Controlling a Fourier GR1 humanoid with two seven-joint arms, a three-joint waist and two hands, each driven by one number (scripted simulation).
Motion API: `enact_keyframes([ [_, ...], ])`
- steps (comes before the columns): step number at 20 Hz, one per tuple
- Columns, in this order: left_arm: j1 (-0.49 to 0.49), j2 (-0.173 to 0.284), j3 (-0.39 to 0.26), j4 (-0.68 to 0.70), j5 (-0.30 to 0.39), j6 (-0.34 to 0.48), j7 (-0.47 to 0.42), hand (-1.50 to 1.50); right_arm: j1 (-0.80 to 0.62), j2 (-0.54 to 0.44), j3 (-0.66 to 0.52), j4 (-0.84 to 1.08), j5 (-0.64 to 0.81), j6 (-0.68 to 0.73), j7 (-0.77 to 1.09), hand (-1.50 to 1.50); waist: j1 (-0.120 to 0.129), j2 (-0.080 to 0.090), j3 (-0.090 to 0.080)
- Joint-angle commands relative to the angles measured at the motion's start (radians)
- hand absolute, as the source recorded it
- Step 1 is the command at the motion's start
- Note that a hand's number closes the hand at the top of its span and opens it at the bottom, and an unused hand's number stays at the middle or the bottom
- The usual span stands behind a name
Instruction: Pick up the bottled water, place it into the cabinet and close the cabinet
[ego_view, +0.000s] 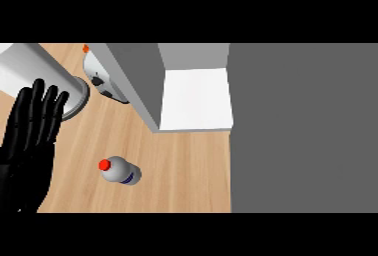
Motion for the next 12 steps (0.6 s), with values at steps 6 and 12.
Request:
enact_keyframes([
  [6, 0.074, 0.013, -0.236, -0.118, 0.070, -0.186, -0.030, -1.50, 0.153, -0.013, 0.033, -0.138, 0.049, 0.025, -0.046, -1.50, 0.002, 0.008, -0.043],
  [12, 0.343, -0.030, -0.225, -0.085, 0.309, -0.137, 0.240, -1.50, 0.317, 0.090, 0.104, -0.156, -0.273, 0.071, 0.158, -1.50, 0.013, 0.008, -0.043],
])
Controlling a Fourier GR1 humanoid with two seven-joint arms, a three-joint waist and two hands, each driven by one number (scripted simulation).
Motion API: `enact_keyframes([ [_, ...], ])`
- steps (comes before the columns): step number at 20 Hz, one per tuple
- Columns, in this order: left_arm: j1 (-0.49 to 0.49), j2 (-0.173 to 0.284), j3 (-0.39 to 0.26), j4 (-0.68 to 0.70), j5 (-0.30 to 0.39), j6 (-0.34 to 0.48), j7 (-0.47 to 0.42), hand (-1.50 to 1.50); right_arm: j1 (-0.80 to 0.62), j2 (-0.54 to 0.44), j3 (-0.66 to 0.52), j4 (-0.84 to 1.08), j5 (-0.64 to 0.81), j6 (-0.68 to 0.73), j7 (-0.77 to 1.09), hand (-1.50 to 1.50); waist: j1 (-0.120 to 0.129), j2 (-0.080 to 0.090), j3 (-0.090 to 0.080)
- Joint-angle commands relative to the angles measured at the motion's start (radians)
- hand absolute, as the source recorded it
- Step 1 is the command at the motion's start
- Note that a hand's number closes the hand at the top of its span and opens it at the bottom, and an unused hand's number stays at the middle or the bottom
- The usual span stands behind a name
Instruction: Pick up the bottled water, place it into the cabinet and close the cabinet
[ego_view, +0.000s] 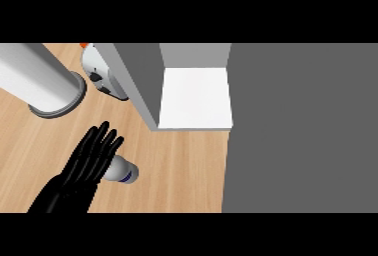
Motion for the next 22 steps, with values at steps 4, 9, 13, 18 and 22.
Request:
enact_keyframes([
  [4, 0.180, 0.026, -0.034, -0.140, 0.114, -0.010, 0.119, -1.50, 0.118, 0.024, 0.041, -0.081, -0.093, 0.020, 0.056, -1.50, 0.007, 0.000, -0.003],
  [9, 0.308, 0.082, 0.032, -0.178, 0.173, -0.105, 0.059, -1.50, 0.252, 0.043, 0.132, -0.129, -0.046, 0.031, -0.004, -1.50, 0.007, 0.000, -0.003],
  [13, 0.343, 0.089, 0.072, -0.124, 0.198, -0.169, -0.003, -1.50, 0.354, 0.038, 0.127, -0.091, -0.036, 0.103, -0.101, -1.50, 0.005, -0.001, -0.003],
  [18, 0.353, 0.120, 0.151, -0.160, 0.254, -0.194, 0.024, -1.50, 0.390, 0.038, 0.141, -0.125, -0.042, 0.128, -0.130, -1.50, 0.003, 0.000, -0.003],
  [22, 0.326, 0.103, 0.176, -0.118, 0.244, -0.218, -0.022, -1.50, 0.411, 0.027, 0.126, -0.145, -0.053, 0.134, -0.121, -1.50, 0.002, 0.000, -0.003],
])
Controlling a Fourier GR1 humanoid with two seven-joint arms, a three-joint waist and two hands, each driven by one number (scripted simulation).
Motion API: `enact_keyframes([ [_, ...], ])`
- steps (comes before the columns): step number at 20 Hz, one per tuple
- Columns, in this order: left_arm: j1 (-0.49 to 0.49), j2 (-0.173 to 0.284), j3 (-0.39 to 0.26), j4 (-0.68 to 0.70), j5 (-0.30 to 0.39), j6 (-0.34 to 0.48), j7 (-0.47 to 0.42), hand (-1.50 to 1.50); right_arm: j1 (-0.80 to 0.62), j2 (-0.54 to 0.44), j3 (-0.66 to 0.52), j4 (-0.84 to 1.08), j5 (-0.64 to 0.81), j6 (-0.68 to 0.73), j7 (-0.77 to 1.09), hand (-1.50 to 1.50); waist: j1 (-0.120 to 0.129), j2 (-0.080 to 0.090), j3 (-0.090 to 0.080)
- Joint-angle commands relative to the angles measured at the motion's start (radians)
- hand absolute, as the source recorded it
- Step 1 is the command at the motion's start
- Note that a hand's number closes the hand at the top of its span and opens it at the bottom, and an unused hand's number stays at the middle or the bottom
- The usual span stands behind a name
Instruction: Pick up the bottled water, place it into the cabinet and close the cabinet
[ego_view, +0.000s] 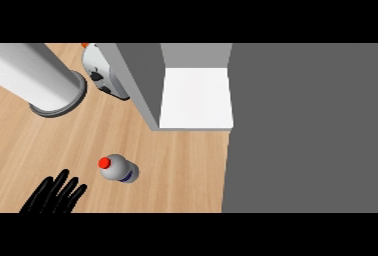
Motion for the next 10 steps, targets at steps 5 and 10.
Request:
enact_keyframes([
  [5, 0.016, -0.020, 0.073, 0.052, 0.012, -0.063, -0.077, -1.50, -0.027, 0.031, 0.074, 0.010, 0.059, -0.057, 0.021, -1.50, 0.003, 0.001, 0.000],
  [10, -0.029, -0.015, 0.162, 0.183, 0.022, -0.106, -0.133, -1.50, -0.017, 0.010, 0.041, 0.086, 0.064, -0.007, -0.079, -1.50, 0.001, 0.001, 0.000],
])
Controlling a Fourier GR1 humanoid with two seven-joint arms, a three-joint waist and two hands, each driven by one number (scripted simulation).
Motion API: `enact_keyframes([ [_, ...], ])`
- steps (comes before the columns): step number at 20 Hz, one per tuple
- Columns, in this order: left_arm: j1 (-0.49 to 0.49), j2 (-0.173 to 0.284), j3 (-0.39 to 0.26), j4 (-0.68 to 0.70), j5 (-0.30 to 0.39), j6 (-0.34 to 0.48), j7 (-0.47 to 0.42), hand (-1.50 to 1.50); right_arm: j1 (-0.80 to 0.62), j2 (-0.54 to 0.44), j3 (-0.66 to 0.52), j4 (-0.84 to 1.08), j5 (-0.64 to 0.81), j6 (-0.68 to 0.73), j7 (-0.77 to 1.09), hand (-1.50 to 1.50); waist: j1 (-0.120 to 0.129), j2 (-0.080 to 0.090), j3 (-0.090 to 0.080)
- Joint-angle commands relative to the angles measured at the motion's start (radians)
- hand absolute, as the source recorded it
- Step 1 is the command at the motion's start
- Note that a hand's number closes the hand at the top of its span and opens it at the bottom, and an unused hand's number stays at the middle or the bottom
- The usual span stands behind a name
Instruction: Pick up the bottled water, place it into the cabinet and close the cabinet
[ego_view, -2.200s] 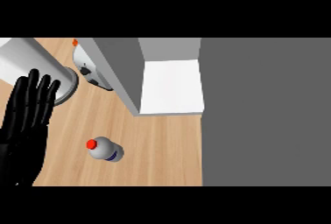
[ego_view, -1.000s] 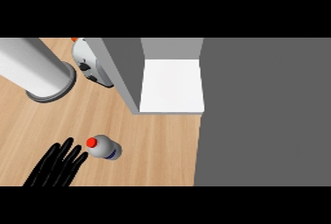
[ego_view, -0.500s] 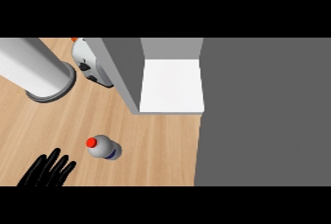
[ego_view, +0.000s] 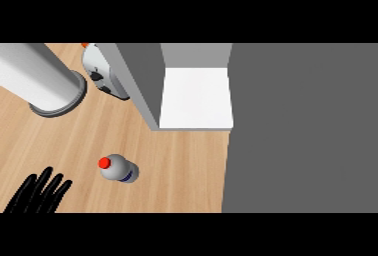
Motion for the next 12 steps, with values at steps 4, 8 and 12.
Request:
enact_keyframes([
  [4, -0.122, 0.014, 0.087, 0.137, -0.018, -0.013, -0.014, -1.50, 0.016, -0.054, -0.051, -0.016, -0.068, 0.040, -0.011, -1.50, -0.004, 0.001, 0.000],
  [8, -0.204, 0.041, 0.119, 0.255, -0.035, -0.055, -0.044, -1.50, 0.070, -0.024, 0.004, 0.079, 0.001, 0.058, -0.142, -1.50, -0.008, 0.001, 0.000],
  [12, -0.222, -0.007, 0.098, 0.379, -0.193, -0.057, -0.167, -1.50, 0.156, -0.040, 0.036, -0.011, -0.014, 0.064, -0.118, -1.50, -0.011, 0.000, 0.000],
])
